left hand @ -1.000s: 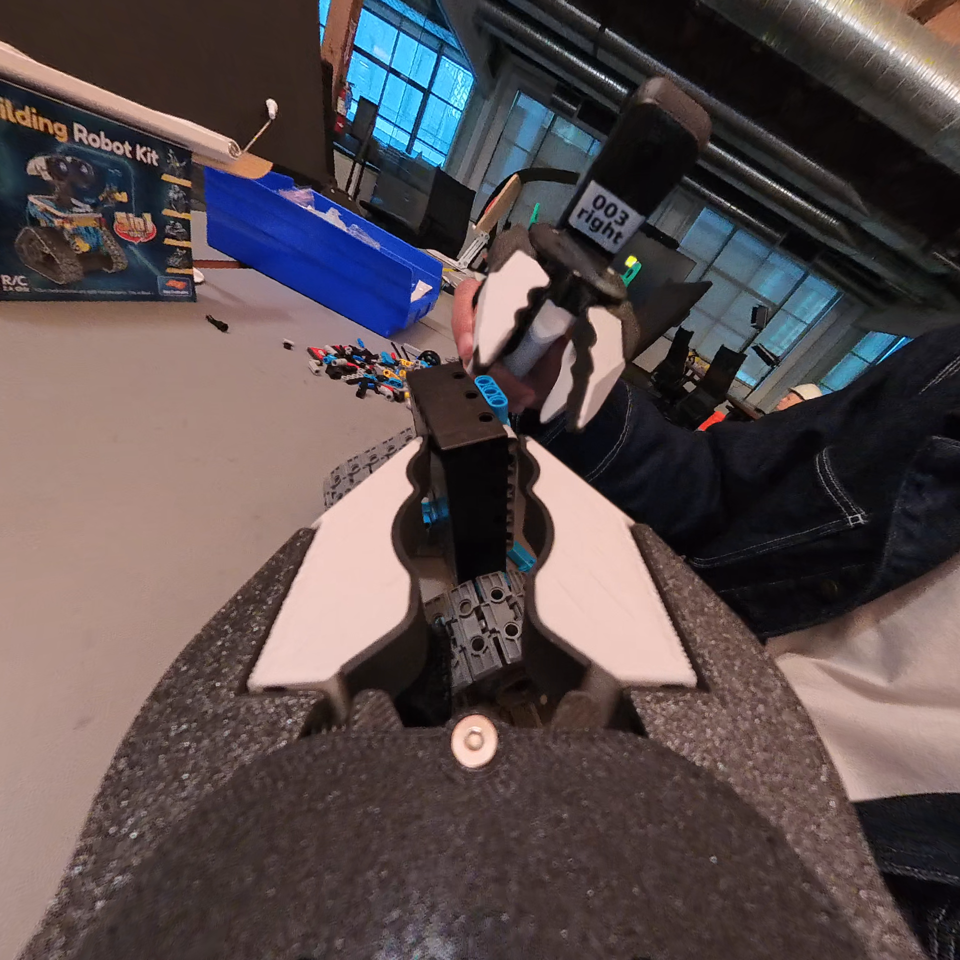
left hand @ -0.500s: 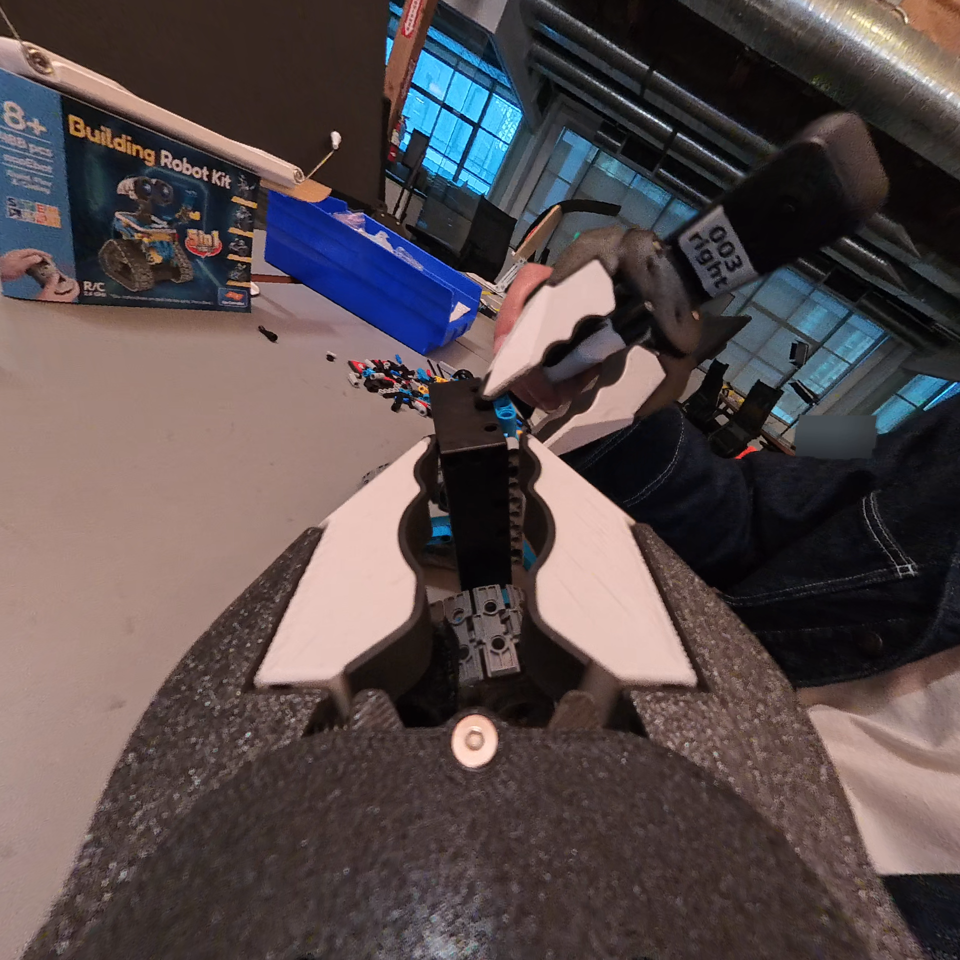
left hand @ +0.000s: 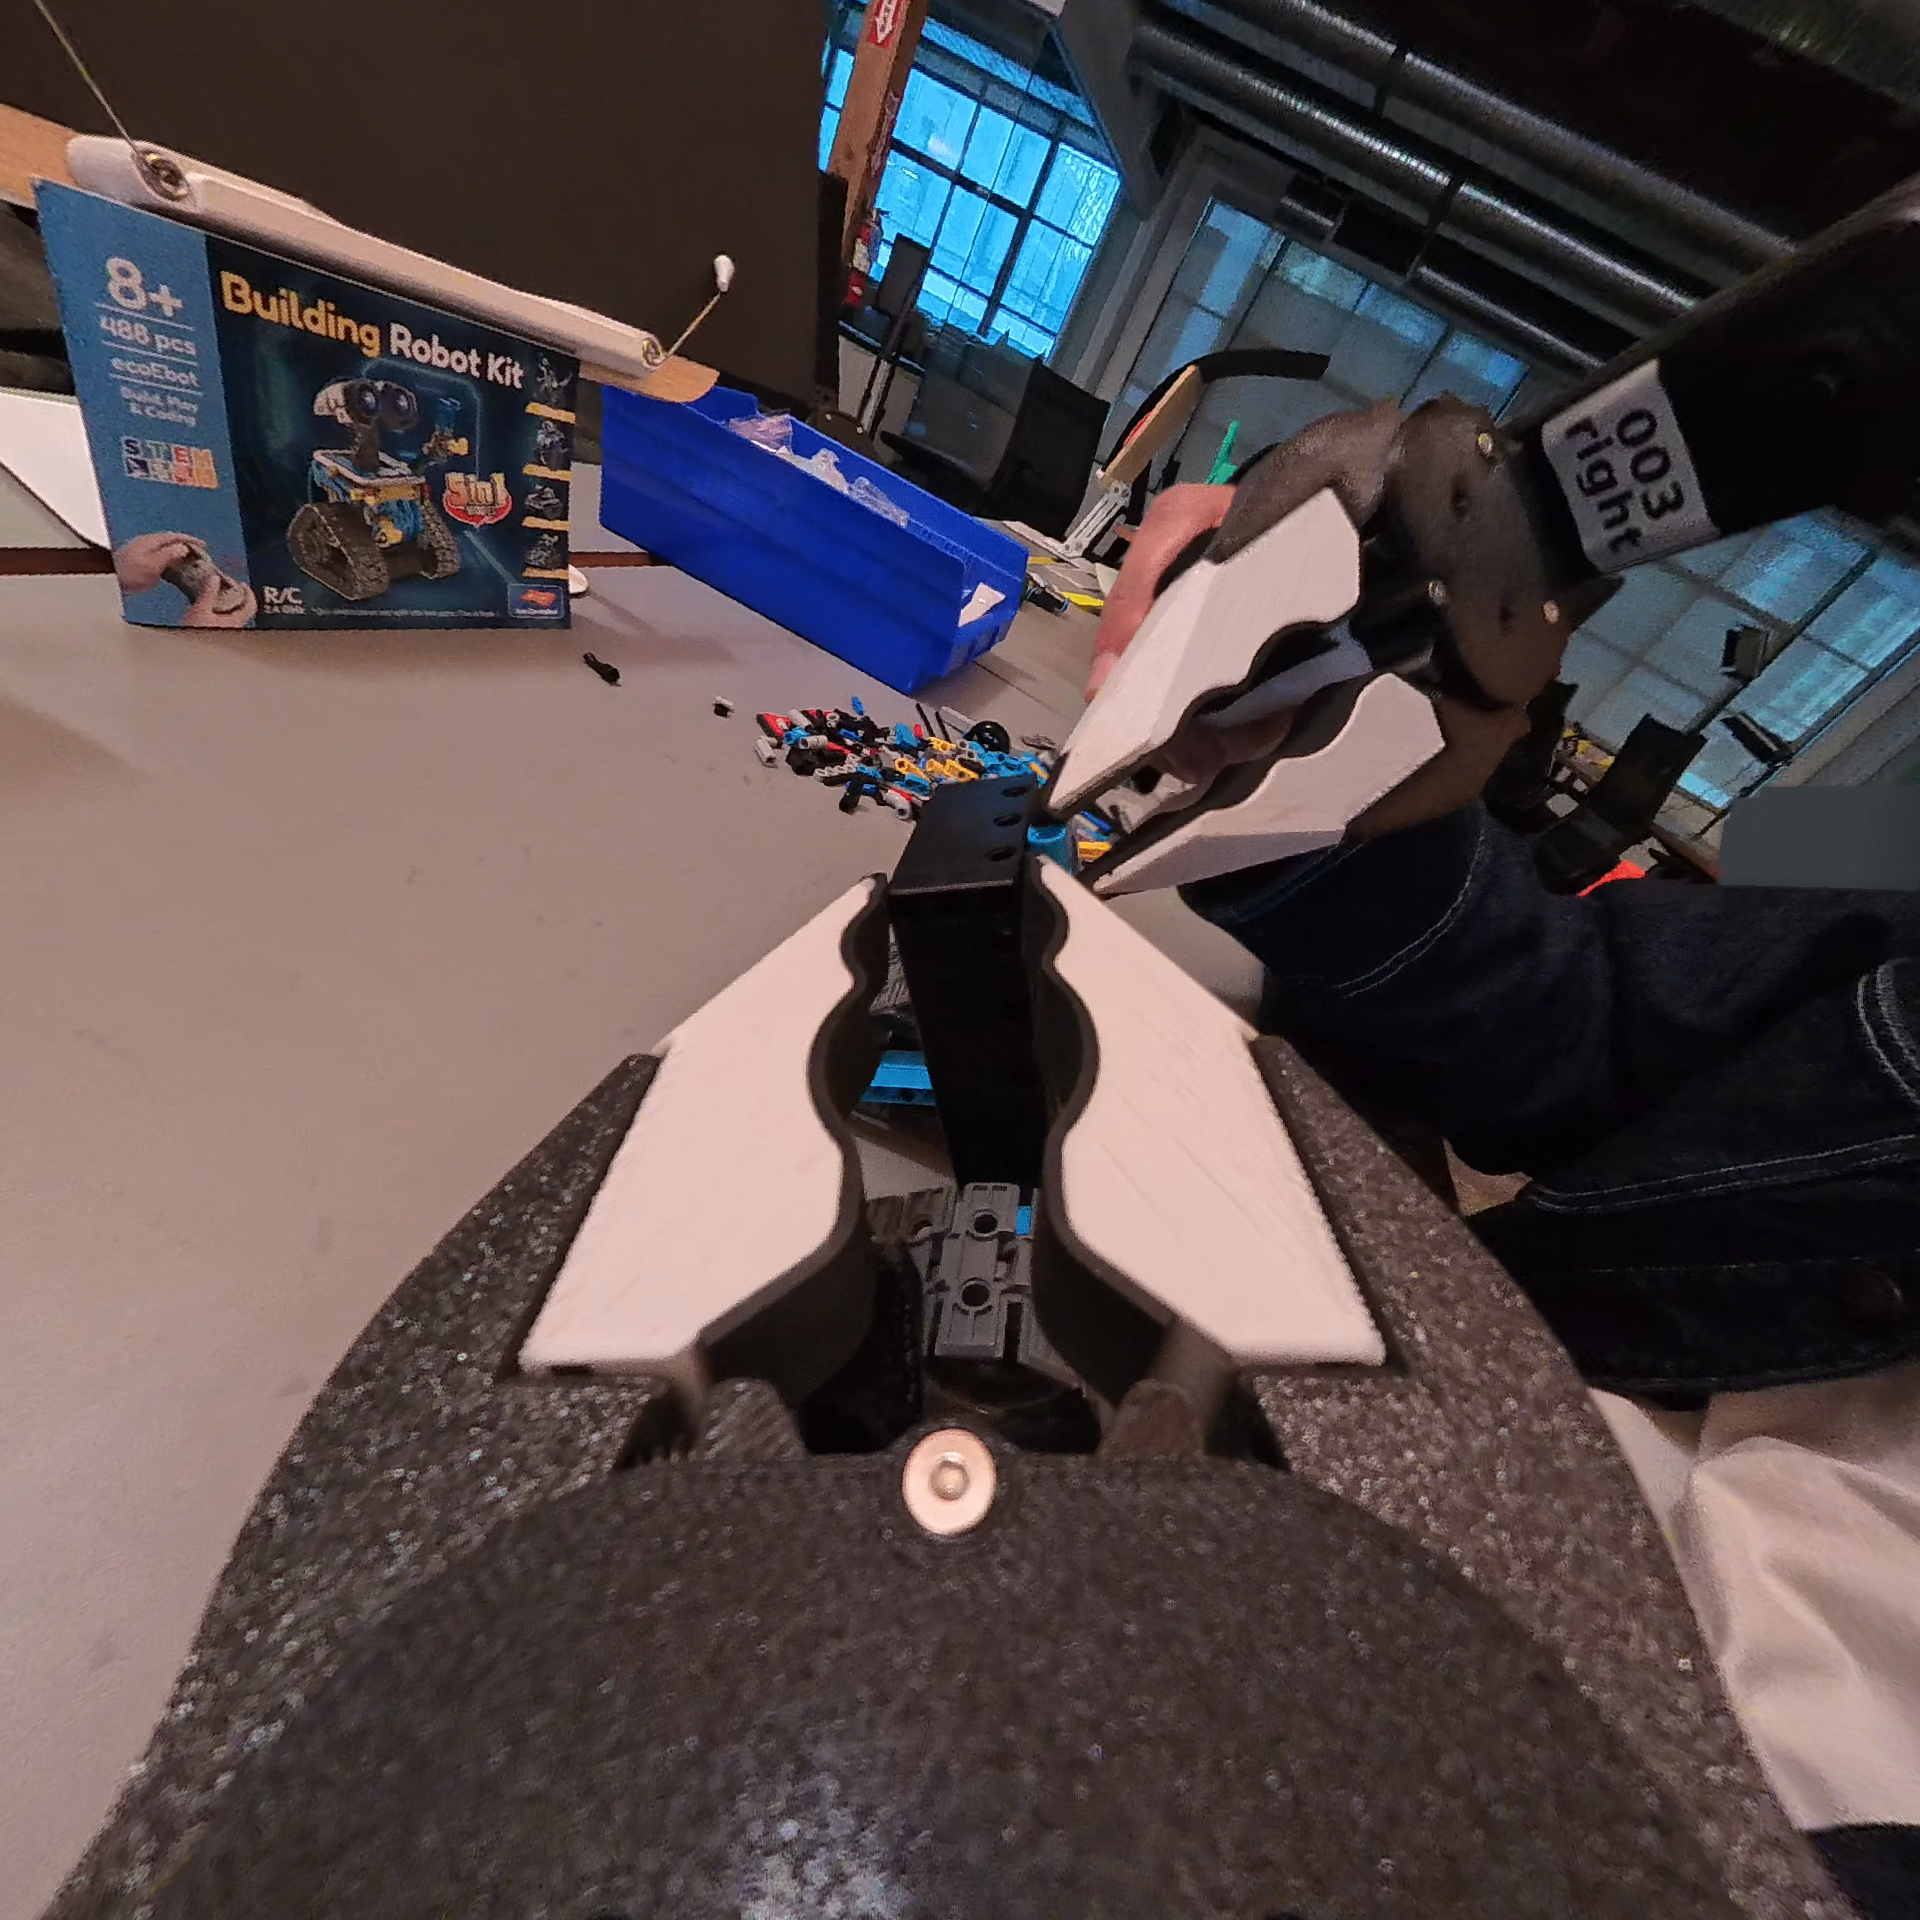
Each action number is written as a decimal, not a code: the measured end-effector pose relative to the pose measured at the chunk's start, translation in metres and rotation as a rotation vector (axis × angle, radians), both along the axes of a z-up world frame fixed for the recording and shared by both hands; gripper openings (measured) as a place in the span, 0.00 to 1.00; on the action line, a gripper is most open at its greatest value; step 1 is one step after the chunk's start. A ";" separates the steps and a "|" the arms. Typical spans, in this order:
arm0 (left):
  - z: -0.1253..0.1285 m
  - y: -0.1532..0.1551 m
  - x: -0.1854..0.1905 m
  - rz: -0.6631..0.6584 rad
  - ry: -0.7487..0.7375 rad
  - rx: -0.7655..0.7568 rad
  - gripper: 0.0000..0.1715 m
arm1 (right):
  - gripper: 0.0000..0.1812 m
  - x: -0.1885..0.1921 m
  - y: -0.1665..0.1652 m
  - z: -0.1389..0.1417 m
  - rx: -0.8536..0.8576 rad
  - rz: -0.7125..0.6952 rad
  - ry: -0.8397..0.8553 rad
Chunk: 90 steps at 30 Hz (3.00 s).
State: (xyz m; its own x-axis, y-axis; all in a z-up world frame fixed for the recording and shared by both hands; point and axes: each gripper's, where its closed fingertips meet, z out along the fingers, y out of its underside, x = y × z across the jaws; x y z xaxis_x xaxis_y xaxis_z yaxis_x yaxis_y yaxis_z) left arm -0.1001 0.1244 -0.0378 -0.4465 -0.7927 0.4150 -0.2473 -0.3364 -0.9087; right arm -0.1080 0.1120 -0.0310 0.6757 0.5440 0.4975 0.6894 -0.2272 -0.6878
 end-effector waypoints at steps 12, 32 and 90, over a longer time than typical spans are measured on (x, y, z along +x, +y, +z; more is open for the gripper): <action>0.001 -0.004 0.000 0.005 -0.019 0.020 0.15 | 0.04 0.001 -0.004 0.002 -0.027 -0.011 0.131; -0.002 -0.007 0.001 -0.005 -0.012 0.021 0.15 | 0.03 0.001 -0.006 -0.001 -0.072 -0.020 0.272; -0.001 0.014 0.001 0.009 0.014 -0.204 0.18 | 0.33 0.012 0.017 -0.039 0.125 -0.681 0.448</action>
State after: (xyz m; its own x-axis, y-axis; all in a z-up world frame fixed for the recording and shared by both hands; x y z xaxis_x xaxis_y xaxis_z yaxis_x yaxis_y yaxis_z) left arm -0.0990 0.1380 -0.0384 -0.4329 -0.6956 0.5734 -0.2554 -0.5154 -0.8180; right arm -0.0963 0.1292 -0.0700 0.9863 -0.0983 0.1325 0.0828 -0.4000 -0.9128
